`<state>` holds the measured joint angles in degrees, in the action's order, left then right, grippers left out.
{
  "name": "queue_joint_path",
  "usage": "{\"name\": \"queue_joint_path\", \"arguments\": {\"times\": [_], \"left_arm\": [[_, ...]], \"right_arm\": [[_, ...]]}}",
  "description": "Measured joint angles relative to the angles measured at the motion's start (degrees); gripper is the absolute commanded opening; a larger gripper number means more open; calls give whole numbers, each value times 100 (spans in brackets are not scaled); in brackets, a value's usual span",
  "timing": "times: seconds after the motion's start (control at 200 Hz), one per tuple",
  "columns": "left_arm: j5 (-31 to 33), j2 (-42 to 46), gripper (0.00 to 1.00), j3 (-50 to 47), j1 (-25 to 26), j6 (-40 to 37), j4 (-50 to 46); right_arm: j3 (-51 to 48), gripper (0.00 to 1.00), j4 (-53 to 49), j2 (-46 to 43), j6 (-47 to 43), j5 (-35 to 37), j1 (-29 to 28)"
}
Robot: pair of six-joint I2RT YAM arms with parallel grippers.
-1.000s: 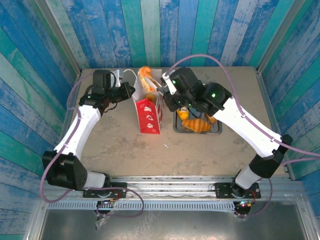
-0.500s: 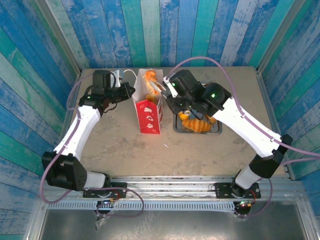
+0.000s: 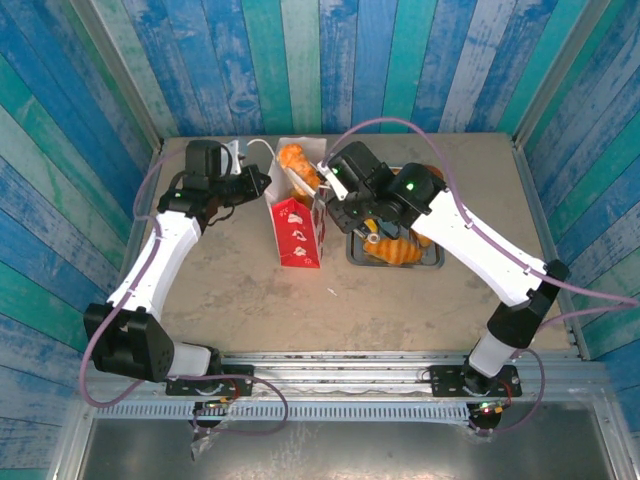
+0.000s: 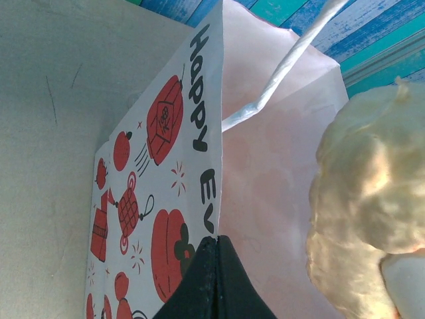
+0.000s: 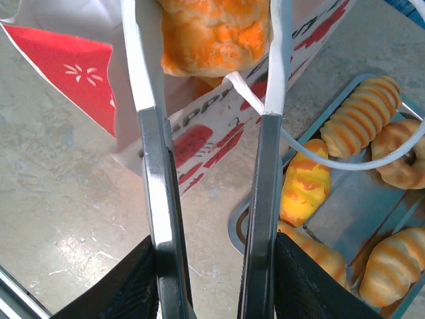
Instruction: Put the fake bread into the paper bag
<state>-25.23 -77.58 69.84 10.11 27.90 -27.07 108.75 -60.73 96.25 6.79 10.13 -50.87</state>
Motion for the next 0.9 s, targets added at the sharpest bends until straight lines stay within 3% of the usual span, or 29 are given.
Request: {"name": "queue_joint_path", "arguments": {"times": [0.376,0.621,0.902], "left_arm": [[-31,28,3,-22,0,24,7],[-42,70,3,-83,0,57,48],[-42,70,11,-83,0,70,68]], "right_arm": [[188,52,125,48,92,61,0],[485,52,229,214,103,175,7],[623,51,527,192,208,-59,210]]}}
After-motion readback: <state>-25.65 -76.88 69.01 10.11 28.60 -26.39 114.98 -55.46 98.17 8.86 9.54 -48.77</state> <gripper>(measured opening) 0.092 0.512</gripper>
